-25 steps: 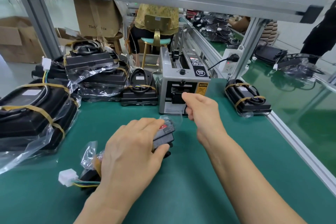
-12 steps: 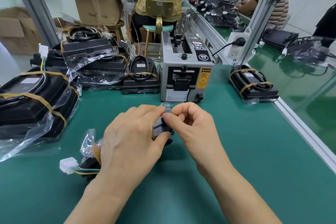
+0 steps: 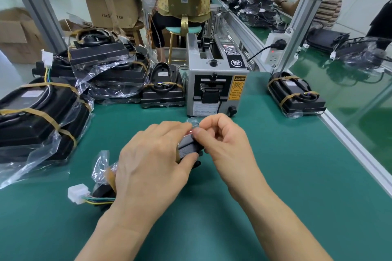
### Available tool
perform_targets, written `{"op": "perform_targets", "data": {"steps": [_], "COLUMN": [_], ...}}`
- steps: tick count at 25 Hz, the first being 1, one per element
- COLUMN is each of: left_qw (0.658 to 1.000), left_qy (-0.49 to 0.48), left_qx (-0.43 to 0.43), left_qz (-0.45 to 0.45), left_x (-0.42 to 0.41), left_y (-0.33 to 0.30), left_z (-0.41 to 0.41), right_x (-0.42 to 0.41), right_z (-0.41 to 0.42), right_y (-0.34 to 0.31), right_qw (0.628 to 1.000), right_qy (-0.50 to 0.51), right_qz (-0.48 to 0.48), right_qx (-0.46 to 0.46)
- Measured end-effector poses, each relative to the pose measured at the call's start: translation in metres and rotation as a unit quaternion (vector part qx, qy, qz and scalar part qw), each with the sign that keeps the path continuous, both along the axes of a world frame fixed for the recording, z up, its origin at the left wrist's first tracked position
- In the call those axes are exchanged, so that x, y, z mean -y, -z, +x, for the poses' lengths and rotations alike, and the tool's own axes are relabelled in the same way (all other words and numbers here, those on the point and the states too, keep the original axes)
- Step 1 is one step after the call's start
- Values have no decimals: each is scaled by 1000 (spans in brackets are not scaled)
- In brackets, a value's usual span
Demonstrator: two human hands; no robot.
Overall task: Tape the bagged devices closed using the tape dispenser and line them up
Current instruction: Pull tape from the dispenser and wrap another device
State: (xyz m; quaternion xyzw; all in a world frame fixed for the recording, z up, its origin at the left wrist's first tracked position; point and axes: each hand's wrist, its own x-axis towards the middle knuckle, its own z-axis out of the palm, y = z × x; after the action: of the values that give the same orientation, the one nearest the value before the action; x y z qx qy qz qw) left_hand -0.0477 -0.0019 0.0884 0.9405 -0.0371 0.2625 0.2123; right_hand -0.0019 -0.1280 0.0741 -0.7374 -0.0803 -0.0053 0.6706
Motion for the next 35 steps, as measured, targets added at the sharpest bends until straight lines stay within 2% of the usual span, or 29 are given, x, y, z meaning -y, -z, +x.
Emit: {"op": "perform_targets", "data": {"steps": [2,5,7,11,13,15,19,23,30,35], "left_qw": [1000,1000,1000,999,998,987,922,834,728,695], "left_qy": [-4,9,21,38,49,77,176,257,260,274], "left_qx": [1,2,-2,0,12,11,-7,-17,0,-7], "left_qz": [2,-7,8,34,-28,-140,-344,-489,-635,-664], "left_x": [-1,-4,-4,-6,-12,-18,-29,-37,-47,-56], "left_y": [0,1,-1,-4,-7,-10,-20,-11,12,17], "left_z": [1,2,0,-1,-1,-4,-12,-11,-2,3], "right_x": [0,2,8,17,18,18,17,22,41,35], "right_z": [1,2,-3,-22,-29,-32,-33,-30,-23,-16], "right_y": [2,6,11,12,5,-5,-31,-48,-56,-58], "right_qw": [1000,991,991,999,995,987,955,937,911,917], "right_qy": [3,23,38,-19,-63,-86,-57,-59,-171,-171], "right_qz": [23,95,80,33,-6,-28,-159,-227,-321,-311], "right_qx": [-20,-96,-104,9,80,131,243,259,192,184]}}
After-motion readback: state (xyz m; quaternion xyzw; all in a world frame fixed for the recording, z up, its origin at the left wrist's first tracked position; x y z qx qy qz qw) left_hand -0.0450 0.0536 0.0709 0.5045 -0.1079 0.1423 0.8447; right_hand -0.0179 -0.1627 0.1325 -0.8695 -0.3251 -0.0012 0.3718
